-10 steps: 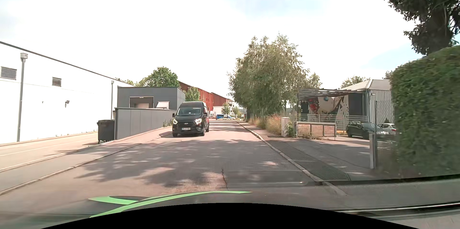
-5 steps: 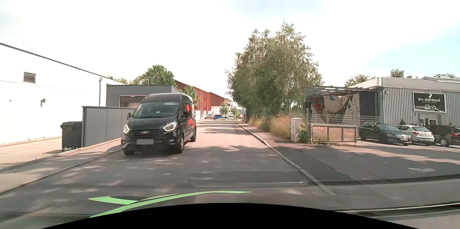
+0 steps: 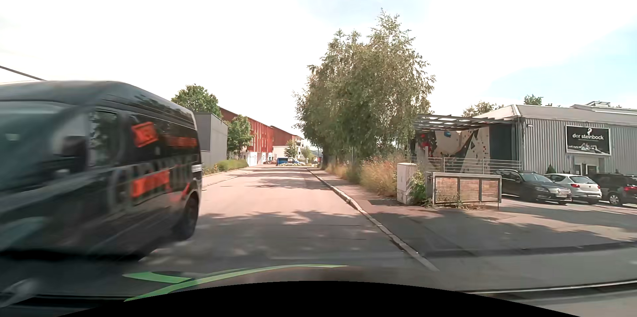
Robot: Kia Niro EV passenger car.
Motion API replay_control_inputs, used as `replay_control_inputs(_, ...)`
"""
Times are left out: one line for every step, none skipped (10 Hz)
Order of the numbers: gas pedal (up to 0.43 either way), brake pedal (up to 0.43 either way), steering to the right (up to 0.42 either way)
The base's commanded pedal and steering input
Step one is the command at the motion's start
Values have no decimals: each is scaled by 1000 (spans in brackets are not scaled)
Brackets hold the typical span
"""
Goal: Follow the waypoints while adhering to traffic rules and regulations
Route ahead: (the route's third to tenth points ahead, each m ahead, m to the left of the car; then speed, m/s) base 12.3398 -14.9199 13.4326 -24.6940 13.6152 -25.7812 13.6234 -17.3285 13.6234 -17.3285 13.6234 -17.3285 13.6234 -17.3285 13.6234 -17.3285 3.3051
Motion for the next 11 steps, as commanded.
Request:
replay_control_inputs(0,226,369)
replay_control_inputs(0,220,426)
replay_control_inputs(0,201,478)
replay_control_inputs(0,152,524)
replay_control_inputs(0,37,563)
replay_control_inputs(0,0,598)
replay_control_inputs(0,0,619)
replay_control_inputs(0,0,623)
replay_control_inputs(0,0,623)
replay_control_inputs(0,0,623)
replay_control_inputs(0,0,622)
